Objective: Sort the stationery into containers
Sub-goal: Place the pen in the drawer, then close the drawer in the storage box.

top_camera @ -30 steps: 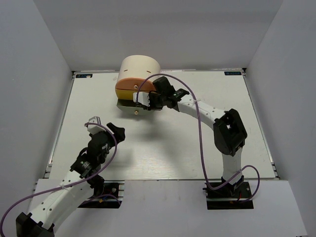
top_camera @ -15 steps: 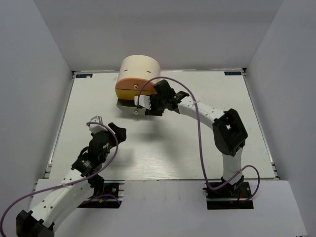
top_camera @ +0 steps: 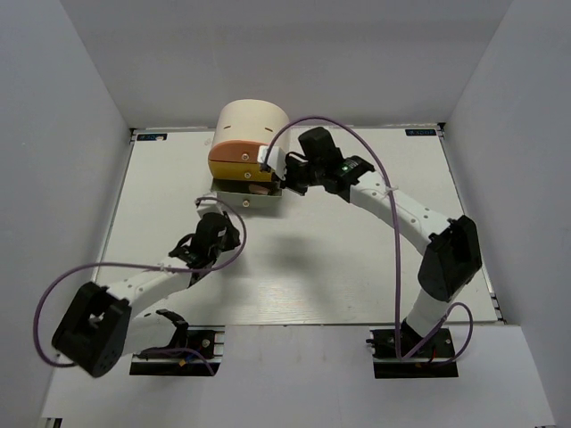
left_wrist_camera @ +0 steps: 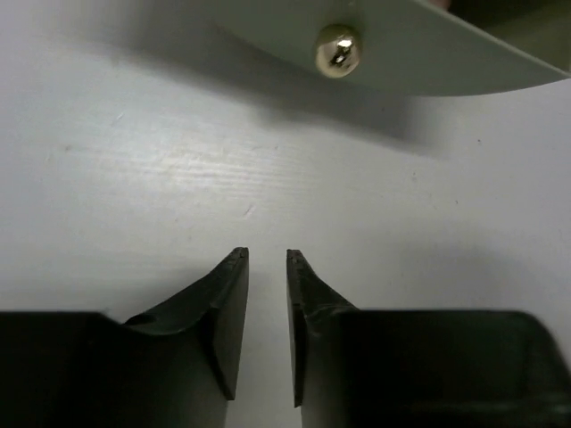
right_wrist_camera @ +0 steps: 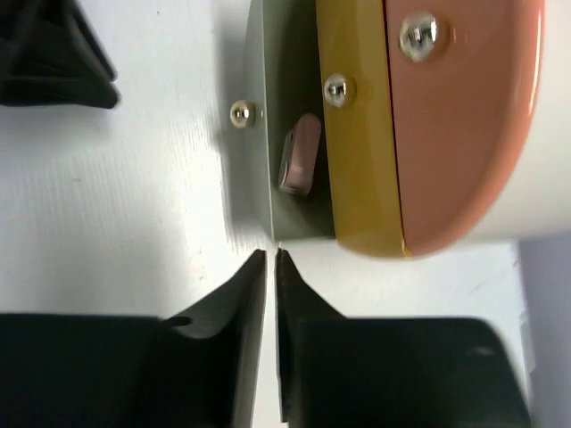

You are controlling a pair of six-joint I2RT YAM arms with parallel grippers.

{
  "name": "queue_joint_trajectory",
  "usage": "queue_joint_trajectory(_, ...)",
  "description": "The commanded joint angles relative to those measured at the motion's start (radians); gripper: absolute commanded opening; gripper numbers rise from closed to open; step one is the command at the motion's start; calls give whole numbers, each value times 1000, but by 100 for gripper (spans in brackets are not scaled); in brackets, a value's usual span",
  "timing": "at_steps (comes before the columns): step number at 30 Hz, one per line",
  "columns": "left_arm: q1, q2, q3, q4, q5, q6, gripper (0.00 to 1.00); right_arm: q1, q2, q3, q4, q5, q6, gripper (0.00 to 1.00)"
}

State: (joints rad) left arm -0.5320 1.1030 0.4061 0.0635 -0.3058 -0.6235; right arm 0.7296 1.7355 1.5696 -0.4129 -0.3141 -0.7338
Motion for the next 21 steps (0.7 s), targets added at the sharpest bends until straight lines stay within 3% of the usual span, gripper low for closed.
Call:
queue_joint_trajectory(1,4,133,112,116,31,67,37,-35,-51,-42,-26,-23,105,15)
queue_joint_trajectory(3,4,217,155,153,31,79,48,-54,-77,-72,-27,-20,128,23)
queue_joint_trajectory(4,4,240,178,163,31,79,58,-56,-82,-80,-24,-23,129,25)
queue_joint_trajectory(5,4,264,189,173,31,79,61,-62,-97,-101,-23,-20,134,27)
queue_joint_trajectory(11,4,443,302,202,11,79,64,-108,-139,-146,-24,-29,154,28)
queue_joint_trajectory(21,4,581,425,225,-108,79,65,-164,-172,-194,-17,-59,169,28)
